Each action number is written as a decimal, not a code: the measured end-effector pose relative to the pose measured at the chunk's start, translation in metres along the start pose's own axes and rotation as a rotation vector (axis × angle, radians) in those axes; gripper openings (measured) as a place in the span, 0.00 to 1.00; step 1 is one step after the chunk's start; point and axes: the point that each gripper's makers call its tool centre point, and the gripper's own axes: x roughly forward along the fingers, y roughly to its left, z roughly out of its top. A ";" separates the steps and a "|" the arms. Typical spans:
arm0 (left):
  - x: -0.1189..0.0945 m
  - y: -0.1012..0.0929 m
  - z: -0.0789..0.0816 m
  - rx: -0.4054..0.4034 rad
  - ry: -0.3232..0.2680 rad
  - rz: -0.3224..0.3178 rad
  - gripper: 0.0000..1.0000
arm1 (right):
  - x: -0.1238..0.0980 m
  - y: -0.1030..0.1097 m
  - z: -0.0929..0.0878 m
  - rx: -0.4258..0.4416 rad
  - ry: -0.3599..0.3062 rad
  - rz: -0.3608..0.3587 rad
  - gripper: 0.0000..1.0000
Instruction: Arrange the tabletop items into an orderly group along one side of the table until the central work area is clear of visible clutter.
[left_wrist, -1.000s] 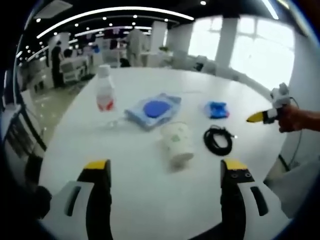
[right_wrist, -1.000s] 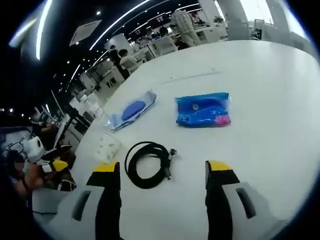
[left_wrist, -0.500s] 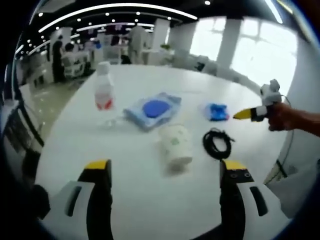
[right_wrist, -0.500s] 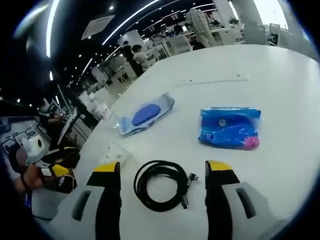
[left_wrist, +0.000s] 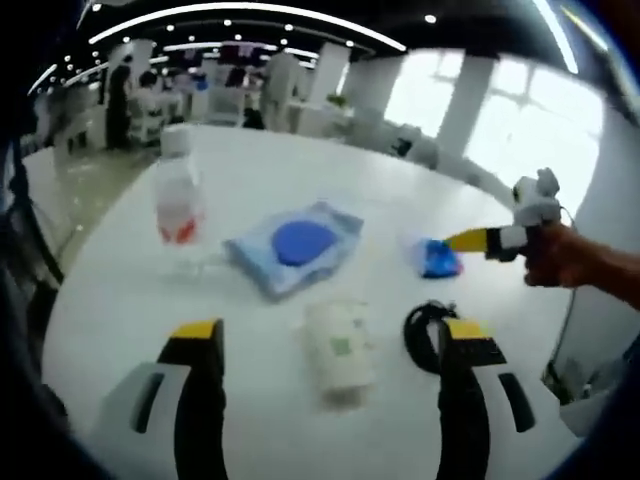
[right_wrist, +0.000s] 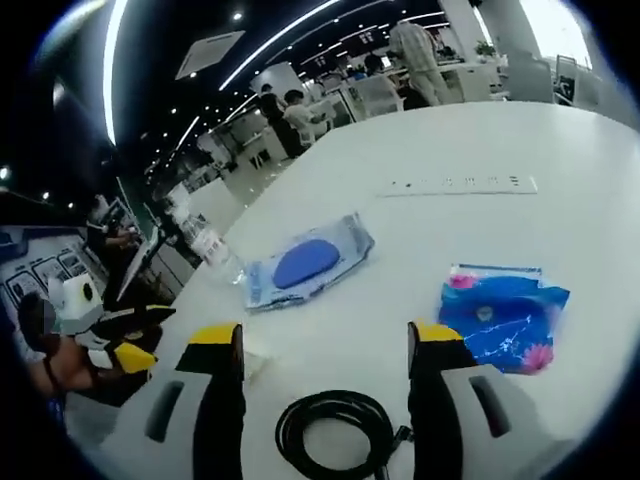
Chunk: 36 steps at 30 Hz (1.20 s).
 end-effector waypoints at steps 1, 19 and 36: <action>0.004 0.001 0.001 -0.005 -0.003 0.000 0.84 | 0.006 -0.001 0.005 -0.003 0.002 0.004 0.66; 0.053 0.028 -0.004 -0.026 0.046 0.045 0.84 | 0.072 -0.018 0.023 -0.039 0.076 0.024 0.66; 0.089 0.033 -0.011 -0.093 0.065 0.054 0.83 | 0.118 -0.057 0.038 -0.006 0.098 -0.011 0.63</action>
